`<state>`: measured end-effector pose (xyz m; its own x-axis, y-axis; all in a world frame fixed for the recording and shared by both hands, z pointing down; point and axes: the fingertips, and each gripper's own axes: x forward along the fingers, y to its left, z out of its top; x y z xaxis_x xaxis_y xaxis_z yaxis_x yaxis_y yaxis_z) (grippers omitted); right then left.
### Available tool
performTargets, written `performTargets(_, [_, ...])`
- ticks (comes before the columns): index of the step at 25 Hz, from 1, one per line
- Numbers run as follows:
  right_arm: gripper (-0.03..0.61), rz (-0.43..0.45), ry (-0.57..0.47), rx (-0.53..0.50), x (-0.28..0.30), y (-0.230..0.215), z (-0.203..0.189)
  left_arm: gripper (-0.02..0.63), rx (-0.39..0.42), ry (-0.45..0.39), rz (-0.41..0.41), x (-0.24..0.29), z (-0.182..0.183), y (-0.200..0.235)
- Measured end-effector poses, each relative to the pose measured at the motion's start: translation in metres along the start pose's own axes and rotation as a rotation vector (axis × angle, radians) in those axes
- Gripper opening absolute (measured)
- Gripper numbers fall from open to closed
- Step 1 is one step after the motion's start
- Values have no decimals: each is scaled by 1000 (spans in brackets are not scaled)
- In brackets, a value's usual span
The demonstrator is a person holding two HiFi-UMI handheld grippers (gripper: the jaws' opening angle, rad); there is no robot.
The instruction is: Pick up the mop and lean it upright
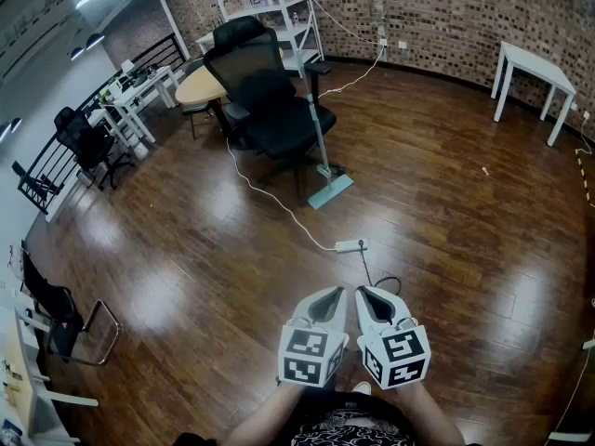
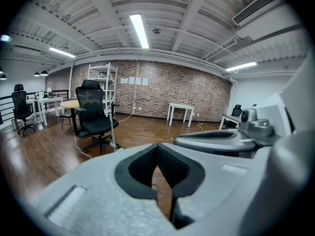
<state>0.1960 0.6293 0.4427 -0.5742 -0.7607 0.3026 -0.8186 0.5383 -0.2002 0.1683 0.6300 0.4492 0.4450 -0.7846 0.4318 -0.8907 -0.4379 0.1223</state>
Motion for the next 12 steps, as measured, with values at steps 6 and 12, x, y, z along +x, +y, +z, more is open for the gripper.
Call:
performTargets(6, [0,5,12,-10,49,-19,10,3,-14,-2,-13,40,12,31])
performTargets(12, [1,-27,46,-41,128,-31,36,3,-19,-15,-42,88,49,93])
